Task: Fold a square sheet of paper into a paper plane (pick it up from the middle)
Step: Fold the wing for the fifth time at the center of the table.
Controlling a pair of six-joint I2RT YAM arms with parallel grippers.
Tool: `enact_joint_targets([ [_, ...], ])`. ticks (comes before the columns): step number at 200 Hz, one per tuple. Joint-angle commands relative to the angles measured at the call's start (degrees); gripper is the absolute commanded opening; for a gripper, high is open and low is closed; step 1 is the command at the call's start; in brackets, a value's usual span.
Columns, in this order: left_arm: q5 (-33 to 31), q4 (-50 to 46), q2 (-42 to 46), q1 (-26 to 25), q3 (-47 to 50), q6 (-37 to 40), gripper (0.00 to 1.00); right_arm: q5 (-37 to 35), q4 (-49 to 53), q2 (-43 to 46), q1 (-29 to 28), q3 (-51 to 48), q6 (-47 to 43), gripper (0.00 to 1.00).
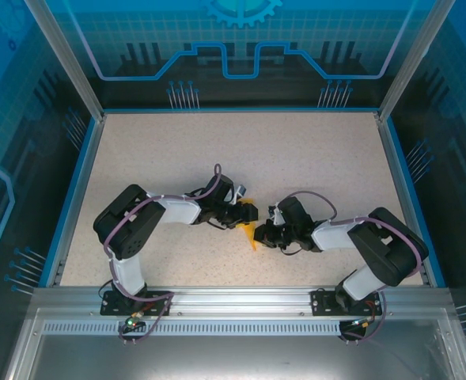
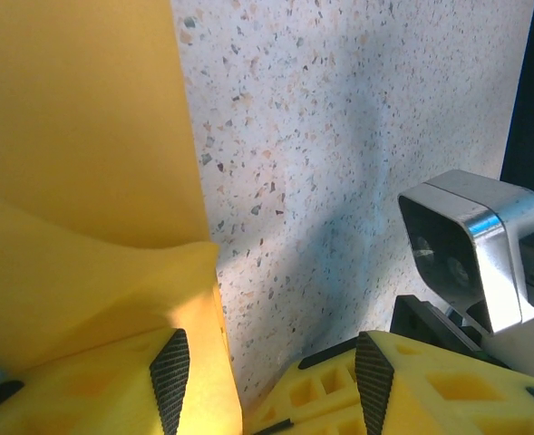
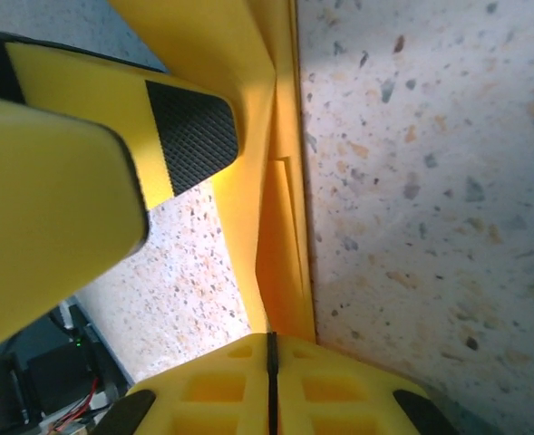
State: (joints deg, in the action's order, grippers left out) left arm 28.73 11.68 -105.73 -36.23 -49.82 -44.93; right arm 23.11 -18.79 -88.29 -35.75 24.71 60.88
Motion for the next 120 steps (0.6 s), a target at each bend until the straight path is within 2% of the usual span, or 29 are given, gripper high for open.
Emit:
enact_joint_targets([
  [1, -1.5, -4.7, -2.1, -0.2, -0.8, 2.0, 0.55, -4.3, 10.6, 0.8, -1.5, 0.4, -2.4, 0.08],
  [25, -1.4, -5.0, -2.1, -0.1, -1.0, 2.0, 0.55, -3.2, 8.2, 2.7, -1.8, -0.3, -2.6, 0.14],
  [76, -1.2, -5.4, -2.2, -0.2, -1.4, 2.1, 0.55, -3.5, 14.3, 7.6, -3.4, 2.6, -6.7, 0.27],
  [120, -0.8, -5.4, -2.4, -0.1, -1.7, 2.2, 0.54, -4.3, 15.3, 6.6, -4.8, 4.1, -7.6, 0.31],
])
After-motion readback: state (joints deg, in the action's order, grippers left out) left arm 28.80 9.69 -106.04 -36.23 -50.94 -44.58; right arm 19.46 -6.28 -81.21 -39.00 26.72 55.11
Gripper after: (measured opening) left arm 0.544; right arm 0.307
